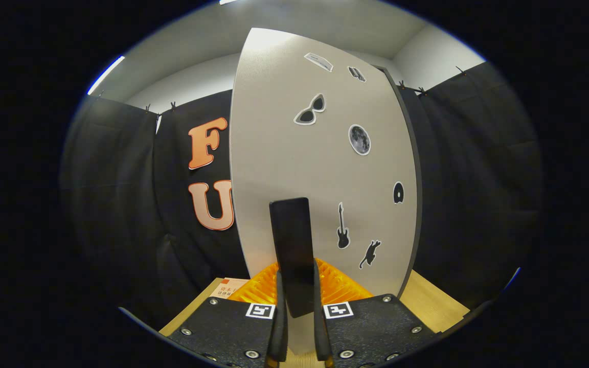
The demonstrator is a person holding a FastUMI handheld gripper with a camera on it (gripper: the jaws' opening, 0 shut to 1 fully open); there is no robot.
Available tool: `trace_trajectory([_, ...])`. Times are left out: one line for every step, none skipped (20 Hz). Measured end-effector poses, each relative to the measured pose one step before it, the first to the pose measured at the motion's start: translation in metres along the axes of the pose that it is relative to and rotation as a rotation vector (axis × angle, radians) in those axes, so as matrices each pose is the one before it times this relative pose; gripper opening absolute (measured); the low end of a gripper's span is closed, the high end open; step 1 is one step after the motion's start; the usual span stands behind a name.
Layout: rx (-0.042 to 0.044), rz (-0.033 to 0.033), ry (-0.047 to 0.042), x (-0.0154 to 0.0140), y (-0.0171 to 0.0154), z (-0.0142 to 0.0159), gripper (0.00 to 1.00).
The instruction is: Open the shoe cabinet door, grab the shoes and put them into the shoe cabinet, then close the shoe cabinet door.
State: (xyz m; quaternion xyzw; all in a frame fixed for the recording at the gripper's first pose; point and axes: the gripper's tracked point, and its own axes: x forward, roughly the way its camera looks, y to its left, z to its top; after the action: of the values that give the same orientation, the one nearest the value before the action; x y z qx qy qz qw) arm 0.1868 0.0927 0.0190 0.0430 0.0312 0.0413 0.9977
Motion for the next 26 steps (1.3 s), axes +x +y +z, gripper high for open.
trace_trajectory([0.00555,-0.00132,0.00194,-0.001,-0.00264,0.0003,0.2])
trace_trajectory([0.00235,0.00064,0.00416,-0.00258,-0.00229,-0.00067,0.2])
trace_trajectory([-0.00375,-0.0035,0.0005,-0.00301,-0.00251,0.00006,0.2])
trace_trajectory([-0.00132,-0.00787,0.0006,-0.00265,-0.00365,0.00071,0.2])
trace_trajectory([0.00146,-0.00831,-0.00351,-0.0029,-0.00298,0.00024,0.2])
trace_trajectory([0.00592,-0.00616,-0.00458,-0.00174,-0.0022,-0.00028,0.2])
trace_trajectory([0.00563,-0.00628,-0.00183,-0.00178,-0.00302,0.00083,0.2])
trace_trajectory([0.00061,-0.00637,0.00033,-0.00259,-0.00295,0.0,0.2])
trace_trajectory([0.00122,-0.00788,0.00045,-0.0024,-0.00381,0.00038,0.2])
trace_trajectory([-0.00323,-0.00863,-0.00035,-0.00227,-0.00369,0.00028,0.2])
trace_trajectory([-0.00249,-0.0113,0.00119,-0.00327,-0.00339,0.00065,0.2])
trace_trajectory([-0.00191,-0.01303,0.00244,-0.00286,-0.00558,-0.0002,0.2])
trace_trajectory([-0.00236,-0.01232,0.00065,-0.00231,-0.00537,-0.00012,0.2])
trace_trajectory([0.00132,-0.01498,-0.00243,-0.00206,-0.00527,0.00107,0.2])
trace_trajectory([-0.00091,-0.01526,-0.00089,-0.00129,-0.00495,0.00052,0.2])
trace_trajectory([-0.00333,-0.01321,-0.0025,-0.00064,-0.00566,0.00175,0.19])
trace_trajectory([-0.00157,-0.00718,-0.00188,0.0004,-0.00546,0.00074,0.19])
trace_trajectory([0.00323,-0.00707,-0.00167,-0.00119,-0.00187,-0.00044,0.19])
trace_trajectory([-0.00642,-0.0081,-0.00058,0.00017,-0.00139,0.00013,0.19])
trace_trajectory([-0.00905,-0.01233,-0.00102,-0.0016,-0.00675,-0.00012,0.19])
trace_trajectory([-0.01006,-0.01168,-0.00004,-0.00091,-0.00536,-0.00018,0.19])
trace_trajectory([-0.00208,-0.00985,-0.00019,-0.00015,-0.00592,-0.00024,0.19])
trace_trajectory([0.00457,-0.00798,-0.00139,-0.00124,-0.00507,0.00035,0.19])
trace_trajectory([0.0043,-0.00852,-0.00036,-0.00101,-0.00081,-0.00022,0.19])
trace_trajectory([-0.00136,-0.01145,-0.00132,-0.00045,-0.00292,0.00019,0.19])
trace_trajectory([-0.0045,-0.01744,-0.00344,0.00083,-0.00397,0.0,0.19])
